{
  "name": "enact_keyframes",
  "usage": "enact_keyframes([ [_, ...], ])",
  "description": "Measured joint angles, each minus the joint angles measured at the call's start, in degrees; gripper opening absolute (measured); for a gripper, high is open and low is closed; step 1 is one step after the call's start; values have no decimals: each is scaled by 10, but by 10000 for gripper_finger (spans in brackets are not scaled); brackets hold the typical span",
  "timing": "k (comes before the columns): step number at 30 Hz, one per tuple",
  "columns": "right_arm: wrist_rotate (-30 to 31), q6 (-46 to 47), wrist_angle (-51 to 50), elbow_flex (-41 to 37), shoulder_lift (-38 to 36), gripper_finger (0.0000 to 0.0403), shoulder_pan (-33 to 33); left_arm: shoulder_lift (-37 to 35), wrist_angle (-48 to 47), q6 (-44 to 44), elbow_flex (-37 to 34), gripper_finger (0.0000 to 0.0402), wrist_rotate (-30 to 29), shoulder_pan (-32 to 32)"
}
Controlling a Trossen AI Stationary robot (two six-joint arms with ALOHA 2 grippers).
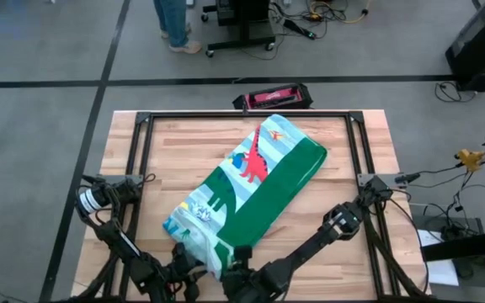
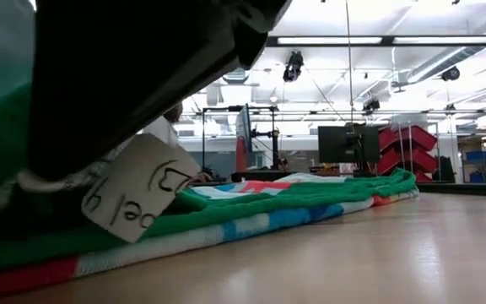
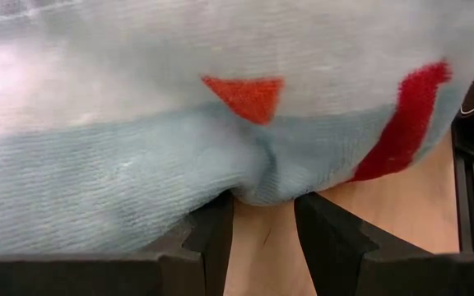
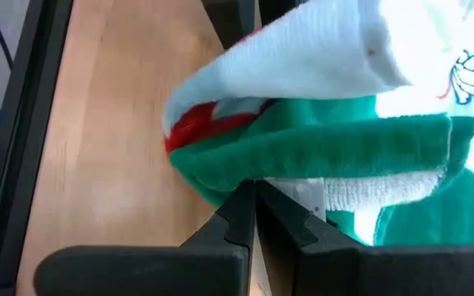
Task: Roll towel
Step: Roll the multi-color dinosaur print towel
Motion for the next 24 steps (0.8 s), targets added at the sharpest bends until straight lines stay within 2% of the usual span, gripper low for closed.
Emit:
enact_keyframes([
  [3,-25,8,-6,0,-4,0,0,0,0,0,0,116,0,0],
  [9,-28,11,-17,6,-17,0,17,0,0,0,0,116,0,0],
  [15,-39,83,-21,-19,-10,0,3,0,1,-4,0,116,0,0],
  [22,-36,128,5,-40,-12,0,-6,0,1,-1,-1,116,0,1],
  [24,-10,129,20,-42,-11,0,-7,0,1,0,-1,116,0,2],
])
